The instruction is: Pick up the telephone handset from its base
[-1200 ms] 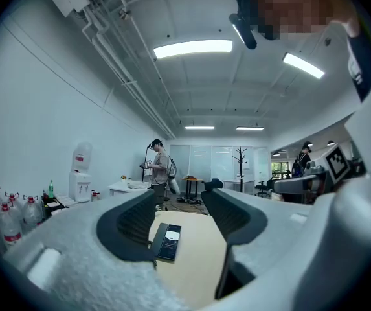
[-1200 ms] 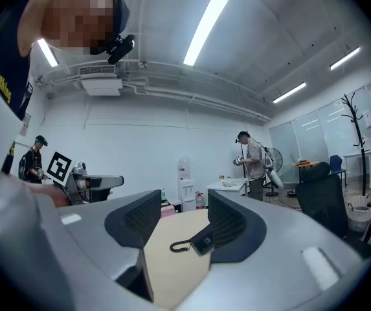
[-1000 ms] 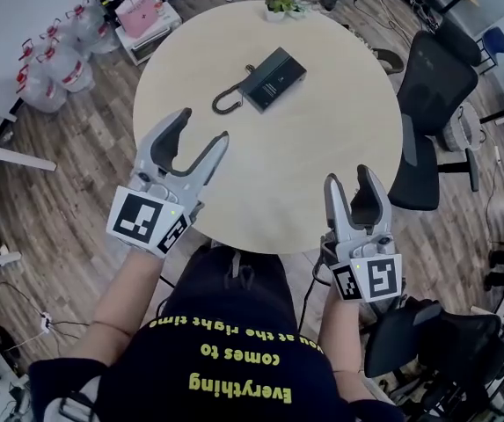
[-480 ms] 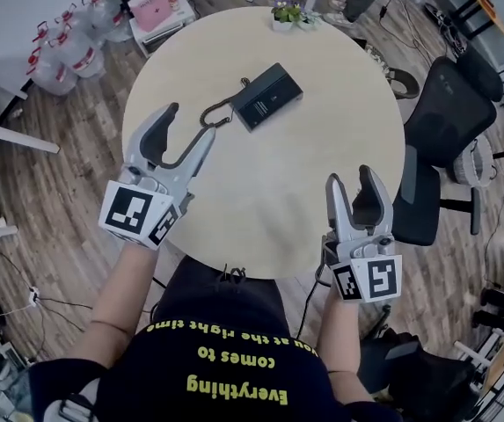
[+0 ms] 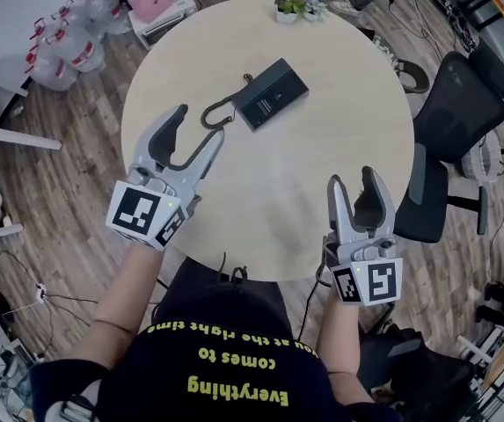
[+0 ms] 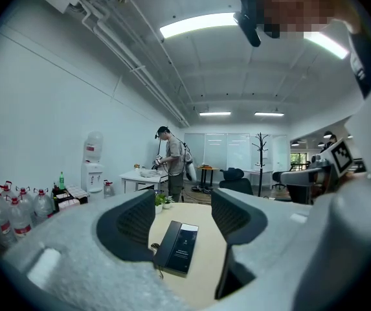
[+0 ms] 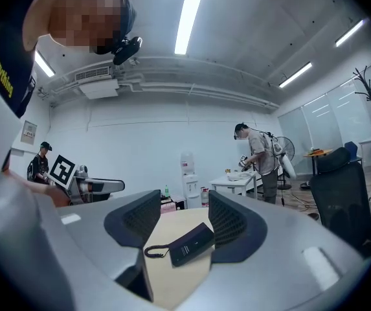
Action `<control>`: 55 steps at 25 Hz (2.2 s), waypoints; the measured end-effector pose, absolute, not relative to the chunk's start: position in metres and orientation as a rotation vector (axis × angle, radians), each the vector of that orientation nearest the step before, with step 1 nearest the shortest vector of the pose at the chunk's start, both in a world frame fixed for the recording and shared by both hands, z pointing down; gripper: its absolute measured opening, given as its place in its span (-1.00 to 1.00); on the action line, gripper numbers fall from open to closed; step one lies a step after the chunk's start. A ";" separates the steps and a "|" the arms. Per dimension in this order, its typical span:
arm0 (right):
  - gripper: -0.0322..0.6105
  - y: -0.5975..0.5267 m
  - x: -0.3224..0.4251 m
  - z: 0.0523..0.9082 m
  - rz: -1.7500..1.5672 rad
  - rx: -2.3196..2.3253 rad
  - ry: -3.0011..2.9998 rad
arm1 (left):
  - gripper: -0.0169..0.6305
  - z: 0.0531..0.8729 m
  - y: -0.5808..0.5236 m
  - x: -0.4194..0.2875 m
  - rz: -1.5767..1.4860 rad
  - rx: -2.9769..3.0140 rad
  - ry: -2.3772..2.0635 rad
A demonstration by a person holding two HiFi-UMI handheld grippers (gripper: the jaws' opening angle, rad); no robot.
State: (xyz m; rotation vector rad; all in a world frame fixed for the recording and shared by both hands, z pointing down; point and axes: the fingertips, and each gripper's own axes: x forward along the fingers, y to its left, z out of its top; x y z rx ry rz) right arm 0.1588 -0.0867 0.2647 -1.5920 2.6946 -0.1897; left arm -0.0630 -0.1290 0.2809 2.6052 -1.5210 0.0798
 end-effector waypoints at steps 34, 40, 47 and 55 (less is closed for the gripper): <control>-0.21 -0.146 0.160 0.350 -0.423 -1.700 2.620 | -0.10 0.427 -0.259 -0.029 0.258 2.645 -1.253; -0.21 -0.157 0.163 0.363 -0.463 -1.699 2.613 | -0.10 0.467 -0.293 -0.010 0.301 2.613 -1.164; -0.21 -0.161 0.166 0.374 -0.515 -1.695 2.609 | -0.14 0.514 -0.325 0.008 0.459 2.604 -1.031; -0.21 -0.161 0.173 0.386 -0.564 -1.702 2.609 | -0.14 0.541 -0.341 0.019 0.501 2.539 -0.830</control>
